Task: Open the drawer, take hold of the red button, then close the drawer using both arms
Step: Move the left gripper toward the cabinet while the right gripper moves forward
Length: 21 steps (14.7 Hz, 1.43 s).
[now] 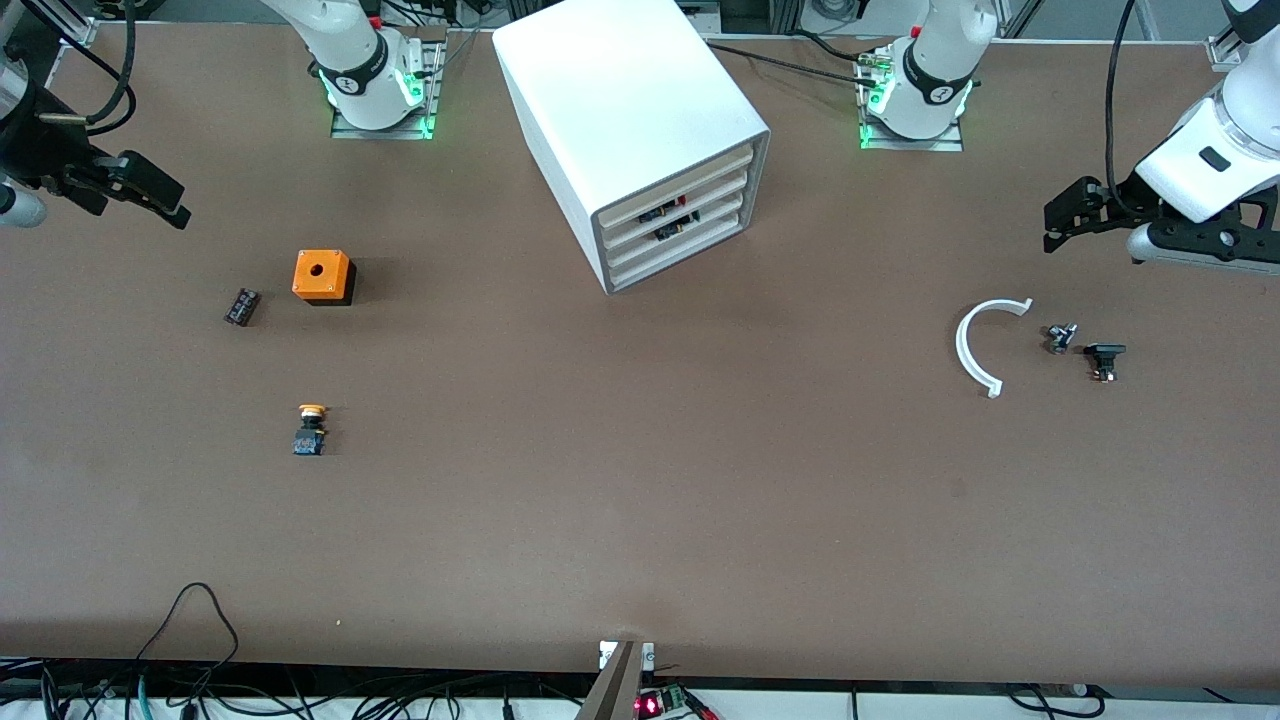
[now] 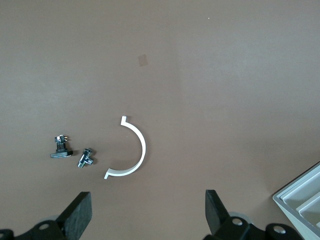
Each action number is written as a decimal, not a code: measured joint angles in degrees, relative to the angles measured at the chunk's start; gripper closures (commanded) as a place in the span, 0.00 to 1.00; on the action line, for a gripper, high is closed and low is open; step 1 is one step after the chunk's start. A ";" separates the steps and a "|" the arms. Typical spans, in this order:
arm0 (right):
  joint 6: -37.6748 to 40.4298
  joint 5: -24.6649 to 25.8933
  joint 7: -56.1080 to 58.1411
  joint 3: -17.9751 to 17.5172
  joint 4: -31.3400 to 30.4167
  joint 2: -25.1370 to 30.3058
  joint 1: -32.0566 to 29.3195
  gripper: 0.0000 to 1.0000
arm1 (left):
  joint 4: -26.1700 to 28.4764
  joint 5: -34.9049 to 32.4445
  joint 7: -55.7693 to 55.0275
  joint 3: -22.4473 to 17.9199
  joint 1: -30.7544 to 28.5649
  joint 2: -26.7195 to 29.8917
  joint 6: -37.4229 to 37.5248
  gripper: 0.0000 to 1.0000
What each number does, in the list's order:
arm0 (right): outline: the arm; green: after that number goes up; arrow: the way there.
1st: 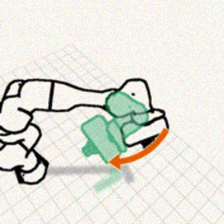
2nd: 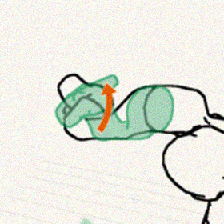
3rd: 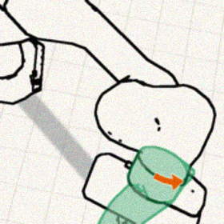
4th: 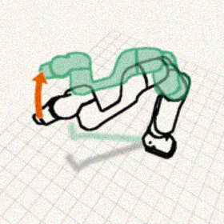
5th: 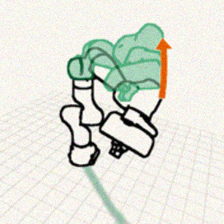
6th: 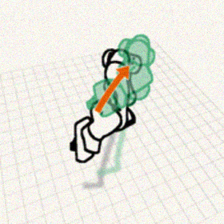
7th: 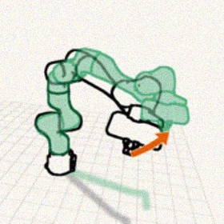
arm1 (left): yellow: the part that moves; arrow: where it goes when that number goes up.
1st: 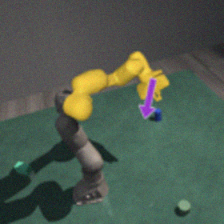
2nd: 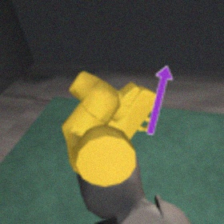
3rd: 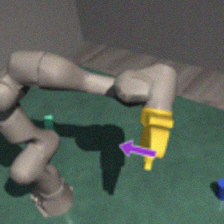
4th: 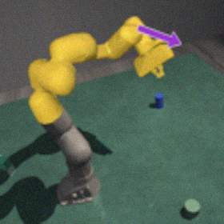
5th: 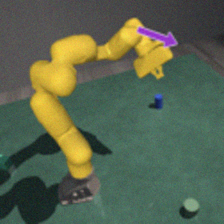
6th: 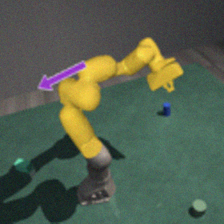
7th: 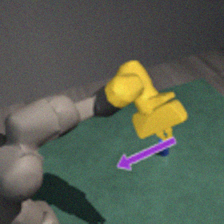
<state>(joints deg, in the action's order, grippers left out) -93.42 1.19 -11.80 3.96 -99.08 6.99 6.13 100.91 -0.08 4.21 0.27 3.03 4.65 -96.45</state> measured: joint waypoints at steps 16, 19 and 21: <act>2.77 0.00 -0.51 -0.34 -0.20 -4.84 0.89 0.01 | -0.32 0.22 0.08 0.97 0.14 0.01 6.54 0.00; 1.85 -0.01 -0.49 -0.73 -0.20 -7.94 1.84 0.01 | -0.75 3.09 0.08 3.20 0.33 0.02 13.63 0.00; 0.66 -0.16 -0.49 -0.97 -0.22 -9.17 2.64 0.01 | -0.74 6.63 0.08 4.64 0.43 -0.01 15.91 0.00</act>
<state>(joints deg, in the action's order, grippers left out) -92.77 1.03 -12.29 2.99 -99.29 -2.18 8.76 100.17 6.55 4.29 4.91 3.46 4.63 -80.54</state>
